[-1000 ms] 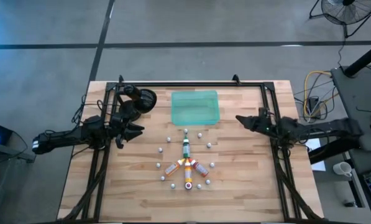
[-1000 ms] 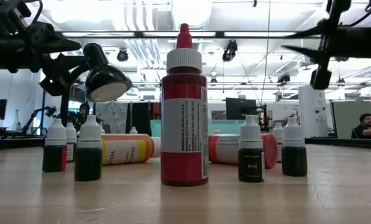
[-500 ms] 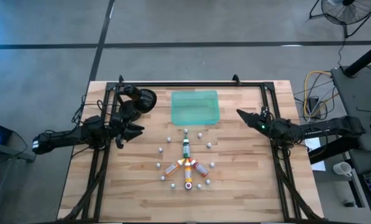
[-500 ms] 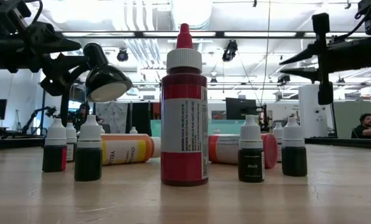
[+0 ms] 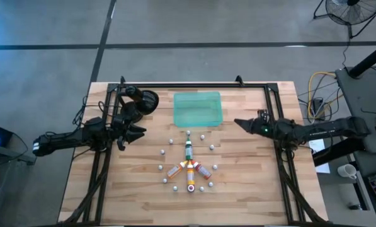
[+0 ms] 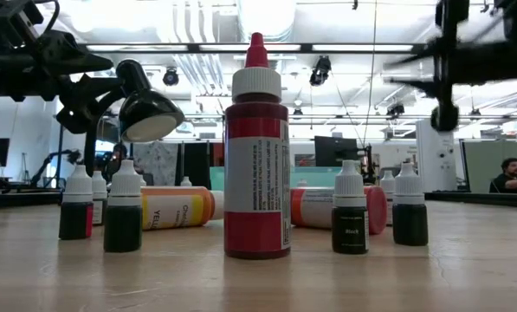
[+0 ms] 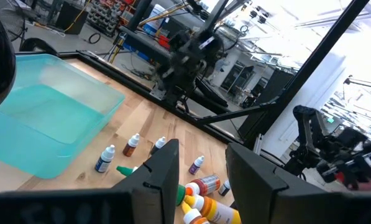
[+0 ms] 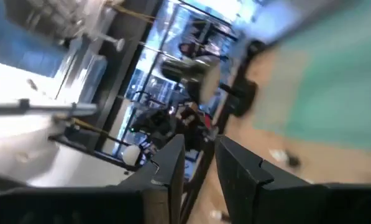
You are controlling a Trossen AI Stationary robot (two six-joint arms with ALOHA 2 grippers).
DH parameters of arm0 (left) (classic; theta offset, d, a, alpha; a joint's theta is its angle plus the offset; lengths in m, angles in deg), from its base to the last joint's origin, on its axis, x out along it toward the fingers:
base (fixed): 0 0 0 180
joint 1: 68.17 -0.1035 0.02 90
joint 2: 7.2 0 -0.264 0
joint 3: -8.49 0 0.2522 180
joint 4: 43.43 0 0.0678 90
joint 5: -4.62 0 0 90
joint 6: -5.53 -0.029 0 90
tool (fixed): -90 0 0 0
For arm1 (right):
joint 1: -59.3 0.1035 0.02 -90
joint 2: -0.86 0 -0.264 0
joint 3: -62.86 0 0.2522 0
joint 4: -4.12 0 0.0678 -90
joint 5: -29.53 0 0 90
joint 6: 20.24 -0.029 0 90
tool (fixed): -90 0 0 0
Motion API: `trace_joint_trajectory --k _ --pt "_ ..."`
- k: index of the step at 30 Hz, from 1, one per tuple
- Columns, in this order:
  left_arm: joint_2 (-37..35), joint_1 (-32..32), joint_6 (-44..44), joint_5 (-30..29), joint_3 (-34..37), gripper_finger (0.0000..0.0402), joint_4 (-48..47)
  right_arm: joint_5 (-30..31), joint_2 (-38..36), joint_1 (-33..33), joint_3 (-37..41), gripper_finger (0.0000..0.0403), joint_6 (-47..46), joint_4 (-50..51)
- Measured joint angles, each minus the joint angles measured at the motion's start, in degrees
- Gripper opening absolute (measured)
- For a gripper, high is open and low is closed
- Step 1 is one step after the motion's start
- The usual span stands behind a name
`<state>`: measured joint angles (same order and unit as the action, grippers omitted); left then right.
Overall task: Pick & Place food coloring
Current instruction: Put the top right small green food coloring bottle into the bin
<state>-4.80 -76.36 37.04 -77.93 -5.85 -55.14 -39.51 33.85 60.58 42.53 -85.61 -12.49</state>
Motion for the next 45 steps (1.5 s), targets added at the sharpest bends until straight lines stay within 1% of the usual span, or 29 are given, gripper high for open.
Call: trace_joint_trajectory --k 2,4,6,7,10,13,15,17,19,24,29,32,37,41,45 --pt "0.00 0.00 0.00 0.00 0.00 0.0106 0.00 0.91 2.72 0.00 -3.92 0.0097 9.75 0.13" --pt "0.00 -0.01 0.01 0.00 0.00 0.0106 0.00 -0.17 6.19 0.00 -8.62 0.0109 19.10 1.15" --pt "0.00 -0.02 0.00 -0.01 0.00 0.0106 0.00 -2.94 9.44 0.00 -13.81 0.0121 25.72 6.50" --pt "0.00 -0.02 0.02 -0.01 0.00 0.0106 0.00 -4.91 11.08 0.00 -16.83 0.0127 27.47 11.42" --pt "0.00 -0.07 0.00 -0.02 0.00 0.0106 0.00 -9.97 16.38 0.00 -25.74 0.0135 29.30 32.60" --pt "0.00 -0.07 0.00 -0.02 0.00 0.0106 0.00 -11.07 22.43 0.00 -33.20 0.0131 27.60 51.57" --pt "0.00 -0.07 0.01 0.00 0.00 0.0106 0.00 -11.24 26.52 -0.02 -36.99 0.0126 23.80 60.67" --pt "0.00 -0.06 0.01 0.00 0.01 0.0106 0.00 -13.40 30.35 -0.17 -39.78 0.0124 21.68 65.99" --pt "0.02 -0.04 0.02 0.00 0.00 0.0106 0.00 -15.78 34.06 -0.15 -41.99 0.0127 21.26 68.17" --pt "0.00 -0.04 0.01 -0.01 0.00 0.0106 0.01 -20.55 43.64 -0.15 -46.78 0.0154 19.43 68.43" --pt "0.00 -0.04 0.02 -0.02 0.00 0.0106 0.00 -21.66 52.89 -0.03 -53.08 0.0184 17.70 71.21" --pt "0.00 -0.04 0.00 0.00 0.00 0.0106 0.00 -22.09 57.34 -0.02 -57.42 0.0195 16.02 75.69" --pt "0.01 -0.04 0.01 -0.01 0.00 0.0106 0.00 -22.08 63.40 -0.02 -63.47 0.0196 15.81 81.00" --pt "0.01 -0.04 0.00 -0.02 0.00 0.0106 0.00 -22.39 67.63 0.02 -66.22 0.0191 14.14 81.20" --pt "0.00 -0.04 0.00 -0.01 0.00 0.0106 0.00 -22.52 71.34 0.54 -67.27 0.0187 14.02 81.25"
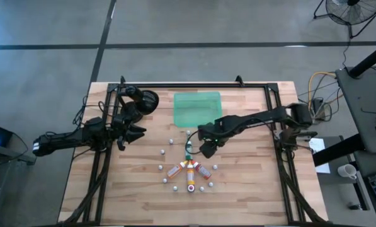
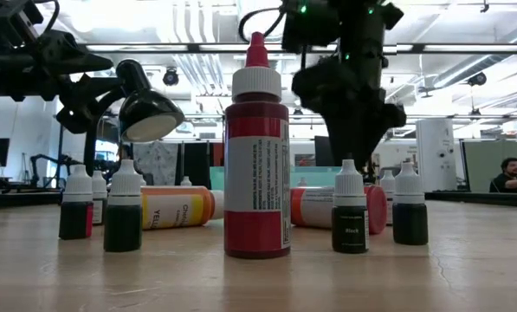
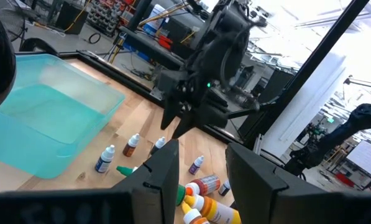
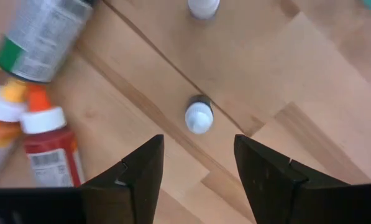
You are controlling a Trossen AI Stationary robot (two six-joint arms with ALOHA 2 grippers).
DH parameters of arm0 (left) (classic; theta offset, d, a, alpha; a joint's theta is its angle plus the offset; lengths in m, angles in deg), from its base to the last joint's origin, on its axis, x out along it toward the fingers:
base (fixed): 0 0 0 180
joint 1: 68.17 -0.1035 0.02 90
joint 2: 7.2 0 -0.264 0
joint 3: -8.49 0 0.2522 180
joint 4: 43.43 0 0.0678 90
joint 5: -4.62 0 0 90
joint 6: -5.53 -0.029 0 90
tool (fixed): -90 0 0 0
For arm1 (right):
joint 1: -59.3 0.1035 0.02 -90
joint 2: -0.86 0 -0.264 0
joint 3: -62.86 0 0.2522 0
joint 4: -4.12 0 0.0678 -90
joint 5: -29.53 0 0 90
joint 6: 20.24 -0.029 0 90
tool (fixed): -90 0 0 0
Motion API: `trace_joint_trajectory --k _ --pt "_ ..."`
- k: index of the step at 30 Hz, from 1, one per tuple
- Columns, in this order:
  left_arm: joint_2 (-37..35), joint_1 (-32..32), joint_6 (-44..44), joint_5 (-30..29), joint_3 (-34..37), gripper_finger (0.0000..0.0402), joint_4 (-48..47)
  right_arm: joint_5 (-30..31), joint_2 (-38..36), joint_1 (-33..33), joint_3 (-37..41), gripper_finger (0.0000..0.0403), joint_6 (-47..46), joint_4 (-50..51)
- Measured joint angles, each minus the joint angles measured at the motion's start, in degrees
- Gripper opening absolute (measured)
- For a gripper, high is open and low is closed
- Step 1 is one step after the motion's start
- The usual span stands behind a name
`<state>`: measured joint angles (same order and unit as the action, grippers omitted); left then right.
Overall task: Pick & Place food coloring
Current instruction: Put the top right small green food coloring bottle into the bin
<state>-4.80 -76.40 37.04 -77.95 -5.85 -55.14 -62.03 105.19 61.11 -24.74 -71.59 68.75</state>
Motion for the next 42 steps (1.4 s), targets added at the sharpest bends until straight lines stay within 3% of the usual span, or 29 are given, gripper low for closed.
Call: trace_joint_trajectory --k 19,32,42 --pt "0.02 0.04 0.02 0.00 0.01 0.0106 0.01 2.76 2.41 0.54 -0.69 0.0185 -2.19 -0.38" --pt "0.02 -0.01 0.01 0.01 0.00 0.0106 0.02 3.01 2.72 0.54 -0.65 0.0153 -3.72 -1.99" --pt "0.02 0.00 0.00 0.00 0.01 0.0106 0.02 3.25 3.54 0.56 -0.41 0.0150 -3.54 -1.78"
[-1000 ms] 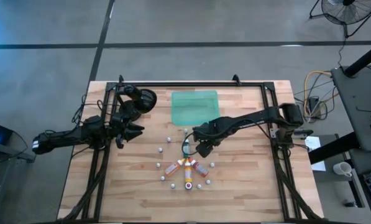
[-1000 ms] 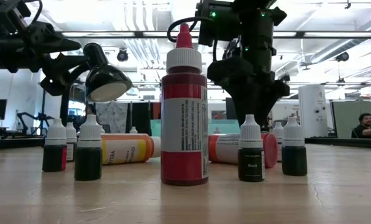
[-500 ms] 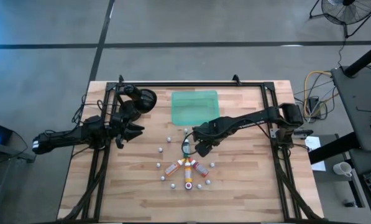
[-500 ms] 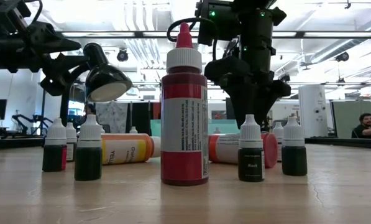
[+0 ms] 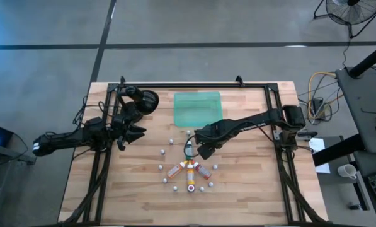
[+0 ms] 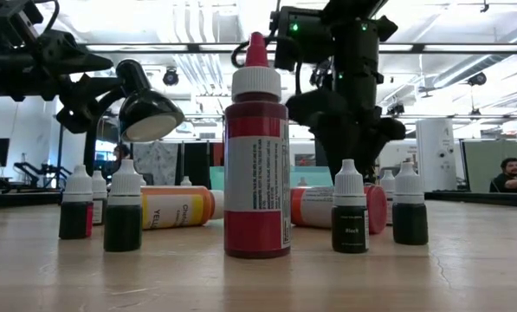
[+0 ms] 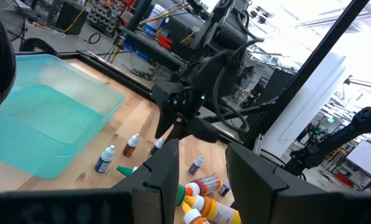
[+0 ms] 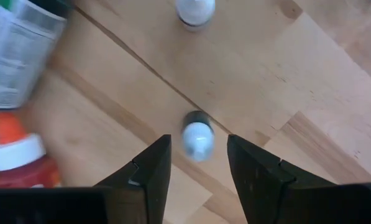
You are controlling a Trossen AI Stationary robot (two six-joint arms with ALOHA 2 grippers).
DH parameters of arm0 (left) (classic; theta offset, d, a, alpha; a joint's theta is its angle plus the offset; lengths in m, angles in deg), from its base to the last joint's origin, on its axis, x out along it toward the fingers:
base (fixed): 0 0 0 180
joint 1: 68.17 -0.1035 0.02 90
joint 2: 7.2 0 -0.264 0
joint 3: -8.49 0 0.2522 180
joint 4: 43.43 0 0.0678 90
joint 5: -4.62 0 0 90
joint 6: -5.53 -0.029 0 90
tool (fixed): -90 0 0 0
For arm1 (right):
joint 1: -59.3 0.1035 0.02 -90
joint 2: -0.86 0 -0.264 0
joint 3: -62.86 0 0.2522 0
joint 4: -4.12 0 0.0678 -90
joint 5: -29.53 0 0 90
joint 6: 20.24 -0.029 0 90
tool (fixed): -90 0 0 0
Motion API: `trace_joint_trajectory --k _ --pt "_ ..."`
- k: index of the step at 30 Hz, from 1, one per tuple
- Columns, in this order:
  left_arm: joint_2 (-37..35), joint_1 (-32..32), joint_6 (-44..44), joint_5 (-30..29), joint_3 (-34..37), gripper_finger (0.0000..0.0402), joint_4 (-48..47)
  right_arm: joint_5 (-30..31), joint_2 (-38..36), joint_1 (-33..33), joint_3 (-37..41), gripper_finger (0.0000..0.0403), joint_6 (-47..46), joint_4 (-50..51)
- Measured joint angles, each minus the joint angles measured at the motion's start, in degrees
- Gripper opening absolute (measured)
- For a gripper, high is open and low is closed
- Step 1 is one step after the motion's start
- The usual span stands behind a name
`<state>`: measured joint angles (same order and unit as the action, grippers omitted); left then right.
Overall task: Pick & Place food coloring
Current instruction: Put the top right small green food coloring bottle into the bin
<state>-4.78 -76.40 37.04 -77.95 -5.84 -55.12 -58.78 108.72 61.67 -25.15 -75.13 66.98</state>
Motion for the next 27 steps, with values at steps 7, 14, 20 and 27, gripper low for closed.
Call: trace_joint_trajectory --k 7,14,20,27 --pt "0.00 0.00 0.00 0.01 -0.01 0.0106 0.00 0.00 0.04 -0.02 0.11 0.0145 0.46 -0.17" --pt "-0.01 0.00 0.02 -0.01 0.00 0.0106 -0.01 -0.03 0.88 -0.02 0.14 0.0131 1.11 -0.43" --pt "-0.01 0.00 0.02 -0.01 -0.01 0.0106 0.00 -0.66 2.15 -0.02 0.05 0.0116 1.06 -0.61" --pt "-0.02 0.00 0.00 -0.01 0.00 0.0106 0.00 -0.66 2.20 -0.02 -0.46 0.0097 1.13 -0.69"
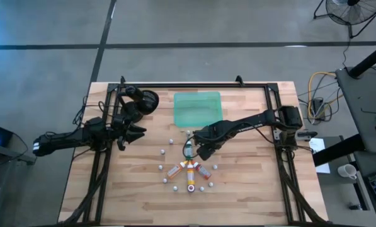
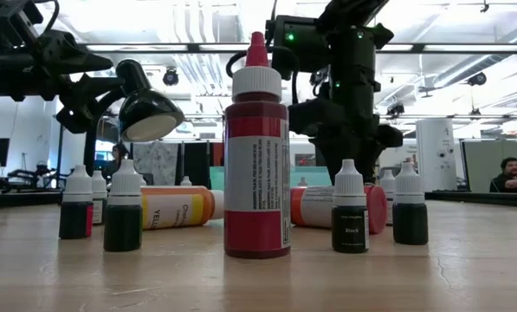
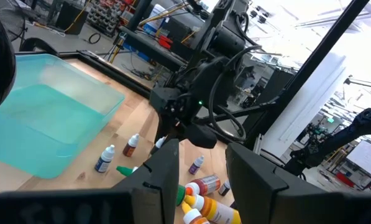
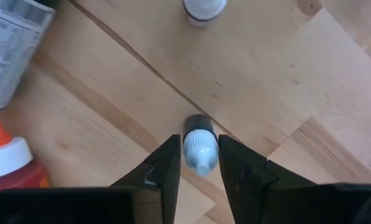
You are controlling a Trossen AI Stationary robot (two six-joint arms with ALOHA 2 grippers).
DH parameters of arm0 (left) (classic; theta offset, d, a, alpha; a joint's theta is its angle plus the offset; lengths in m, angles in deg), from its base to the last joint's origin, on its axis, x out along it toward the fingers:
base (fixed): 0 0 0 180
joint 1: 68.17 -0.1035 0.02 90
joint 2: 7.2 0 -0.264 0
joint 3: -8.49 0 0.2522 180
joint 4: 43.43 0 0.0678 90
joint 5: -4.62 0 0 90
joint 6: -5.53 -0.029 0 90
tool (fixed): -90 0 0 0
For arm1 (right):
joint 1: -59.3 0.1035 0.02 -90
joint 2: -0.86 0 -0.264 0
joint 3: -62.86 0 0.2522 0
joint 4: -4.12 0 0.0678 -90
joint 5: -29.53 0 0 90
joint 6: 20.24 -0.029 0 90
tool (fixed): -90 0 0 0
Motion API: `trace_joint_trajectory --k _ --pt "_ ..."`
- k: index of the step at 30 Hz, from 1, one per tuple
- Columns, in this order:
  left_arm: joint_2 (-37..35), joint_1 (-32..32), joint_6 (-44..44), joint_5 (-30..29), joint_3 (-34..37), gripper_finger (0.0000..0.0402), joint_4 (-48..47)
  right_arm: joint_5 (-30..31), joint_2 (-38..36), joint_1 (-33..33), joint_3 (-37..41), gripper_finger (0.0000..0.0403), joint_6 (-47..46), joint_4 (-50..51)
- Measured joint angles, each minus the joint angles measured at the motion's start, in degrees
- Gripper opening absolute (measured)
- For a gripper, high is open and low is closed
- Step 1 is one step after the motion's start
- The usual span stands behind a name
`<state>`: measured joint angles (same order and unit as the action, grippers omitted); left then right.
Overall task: Pick & Place food coloring
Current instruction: Put the top right small green food coloring bottle into the bin
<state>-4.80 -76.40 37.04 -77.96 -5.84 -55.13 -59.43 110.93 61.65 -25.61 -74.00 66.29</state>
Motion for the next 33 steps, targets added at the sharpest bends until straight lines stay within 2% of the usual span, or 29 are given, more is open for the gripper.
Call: trace_joint_trajectory --k 12,20,28,33 --pt "0.02 0.04 0.01 0.01 -0.02 0.0106 0.00 0.04 -0.07 0.00 -1.03 0.0082 1.77 0.62" --pt "0.00 0.04 0.01 0.01 -0.02 0.0106 0.00 0.35 -0.18 0.00 -0.54 0.0087 2.03 0.90" --pt "0.02 0.02 0.02 0.02 -0.02 0.0106 0.00 0.52 -0.18 0.01 -1.40 0.0052 4.42 2.75" --pt "0.01 -0.02 0.01 0.01 -0.02 0.0106 0.00 0.63 -1.83 0.02 -4.14 0.0047 6.07 6.67"
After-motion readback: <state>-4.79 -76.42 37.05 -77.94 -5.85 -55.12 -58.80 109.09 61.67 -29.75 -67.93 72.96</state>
